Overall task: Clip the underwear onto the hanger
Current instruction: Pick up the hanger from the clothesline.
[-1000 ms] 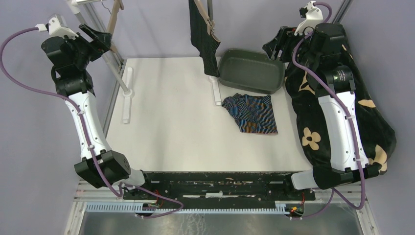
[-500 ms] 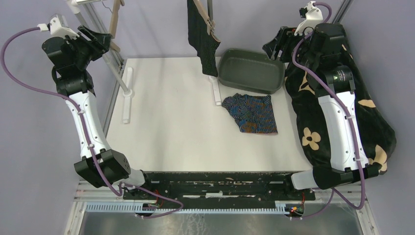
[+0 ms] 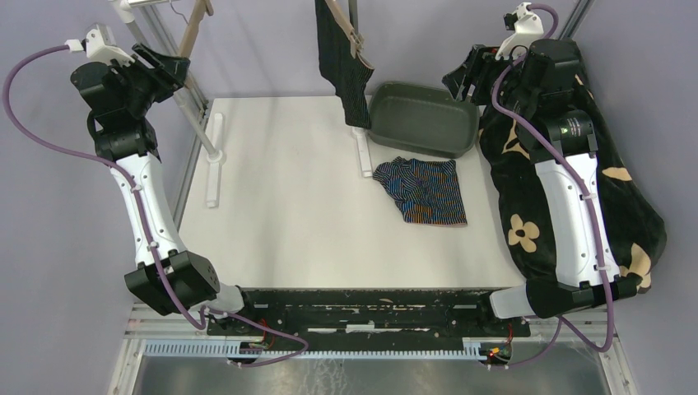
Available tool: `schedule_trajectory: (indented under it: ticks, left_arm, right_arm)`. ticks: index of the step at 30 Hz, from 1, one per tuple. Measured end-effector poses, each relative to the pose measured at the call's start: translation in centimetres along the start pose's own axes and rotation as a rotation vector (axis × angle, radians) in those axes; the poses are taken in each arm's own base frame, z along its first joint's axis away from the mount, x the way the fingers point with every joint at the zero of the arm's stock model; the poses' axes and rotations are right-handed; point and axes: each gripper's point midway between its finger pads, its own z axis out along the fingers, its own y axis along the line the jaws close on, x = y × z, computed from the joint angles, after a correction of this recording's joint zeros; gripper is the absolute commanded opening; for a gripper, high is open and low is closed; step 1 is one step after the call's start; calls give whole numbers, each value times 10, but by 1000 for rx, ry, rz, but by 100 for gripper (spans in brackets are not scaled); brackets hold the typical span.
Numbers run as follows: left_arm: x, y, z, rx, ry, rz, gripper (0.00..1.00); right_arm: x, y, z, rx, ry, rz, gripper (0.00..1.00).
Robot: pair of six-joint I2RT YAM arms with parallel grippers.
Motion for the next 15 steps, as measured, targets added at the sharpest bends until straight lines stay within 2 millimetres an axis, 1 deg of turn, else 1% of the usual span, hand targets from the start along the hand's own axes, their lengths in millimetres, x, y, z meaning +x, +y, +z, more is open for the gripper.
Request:
schedule_trajectory:
  ticks: [1, 2, 4, 5, 15]
  left_arm:
    - [0, 0, 0, 0, 0, 0, 47]
    - [0, 0, 0, 0, 0, -2, 32]
    - [0, -1, 0, 1, -1, -12, 8]
    - [-1, -2, 0, 6, -3, -11, 4]
    - [-3, -7, 1, 28, -10, -15, 3]
  right_arm:
    - [0, 0, 0, 0, 0, 0, 71]
    - [0, 0, 0, 0, 0, 0, 71]
    - [0, 0, 0, 0, 0, 0, 71]
    - [0, 0, 0, 0, 0, 0, 71]
    - [0, 0, 0, 1, 0, 0, 71]
